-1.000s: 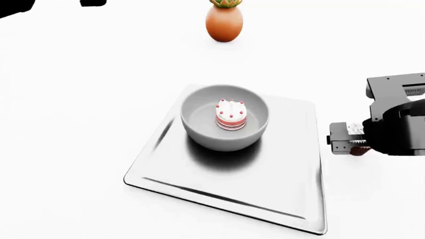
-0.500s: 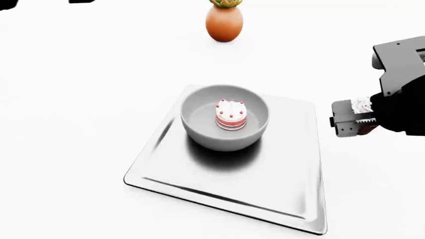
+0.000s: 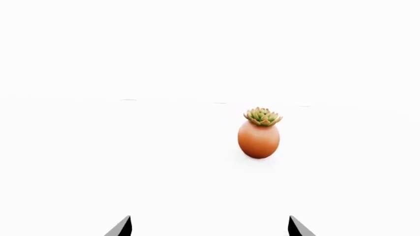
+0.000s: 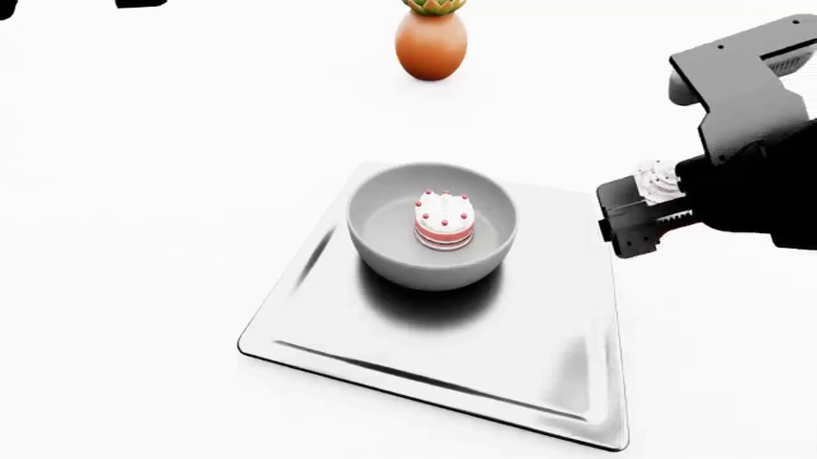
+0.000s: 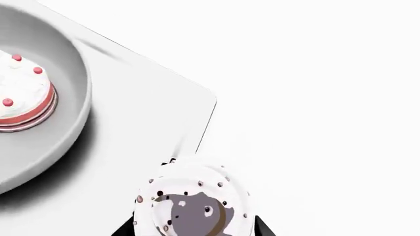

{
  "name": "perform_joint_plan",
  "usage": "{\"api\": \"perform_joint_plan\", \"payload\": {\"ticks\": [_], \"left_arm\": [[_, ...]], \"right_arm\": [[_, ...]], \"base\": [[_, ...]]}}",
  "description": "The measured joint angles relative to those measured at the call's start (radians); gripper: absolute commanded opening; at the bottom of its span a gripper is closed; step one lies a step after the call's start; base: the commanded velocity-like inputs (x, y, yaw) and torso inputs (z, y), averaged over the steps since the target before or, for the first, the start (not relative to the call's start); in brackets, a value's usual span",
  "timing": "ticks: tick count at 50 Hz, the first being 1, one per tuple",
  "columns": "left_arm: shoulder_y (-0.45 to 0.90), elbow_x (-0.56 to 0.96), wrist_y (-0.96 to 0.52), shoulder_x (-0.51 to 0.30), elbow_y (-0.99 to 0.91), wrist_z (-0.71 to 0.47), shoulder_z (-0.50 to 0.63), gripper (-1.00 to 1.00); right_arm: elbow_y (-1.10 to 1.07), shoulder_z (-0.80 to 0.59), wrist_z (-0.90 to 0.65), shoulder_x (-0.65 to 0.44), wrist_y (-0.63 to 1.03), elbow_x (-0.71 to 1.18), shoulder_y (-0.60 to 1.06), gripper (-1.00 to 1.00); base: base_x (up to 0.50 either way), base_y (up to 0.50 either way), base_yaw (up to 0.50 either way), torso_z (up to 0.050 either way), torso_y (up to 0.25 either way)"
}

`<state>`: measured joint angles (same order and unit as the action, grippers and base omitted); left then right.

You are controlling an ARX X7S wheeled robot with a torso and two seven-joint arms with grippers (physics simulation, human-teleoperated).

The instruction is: Pick up the bowl with cake and place it on the tray. Pick up the cupcake and place it on the tray.

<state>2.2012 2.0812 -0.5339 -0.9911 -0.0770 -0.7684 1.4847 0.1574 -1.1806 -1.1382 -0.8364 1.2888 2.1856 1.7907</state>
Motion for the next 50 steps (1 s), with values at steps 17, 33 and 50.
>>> {"api": "perform_joint_plan", "payload": {"ticks": [17,33,50], "left_arm": [[-0.016,0.001,-0.007,-0.004,-0.004,-0.007,-0.016,1.00],[-0.033,-0.002,-0.011,-0.011,-0.007,-0.010,-0.028,1.00],[-0.041,0.001,-0.022,-0.009,-0.004,-0.014,-0.042,1.00]], "right_arm": [[-0.046,-0.006,0.060,0.070,0.010,-0.020,-0.036,-1.00],[-0.075,-0.003,0.095,0.094,-0.002,-0.030,-0.062,-1.00],[-0.093,-0.008,0.130,0.102,-0.010,-0.044,-0.093,-1.00]], "base": [[0.00,0.00,0.00,0.000,0.000],[0.00,0.00,0.00,0.000,0.000],[0.00,0.00,0.00,0.000,0.000]]}}
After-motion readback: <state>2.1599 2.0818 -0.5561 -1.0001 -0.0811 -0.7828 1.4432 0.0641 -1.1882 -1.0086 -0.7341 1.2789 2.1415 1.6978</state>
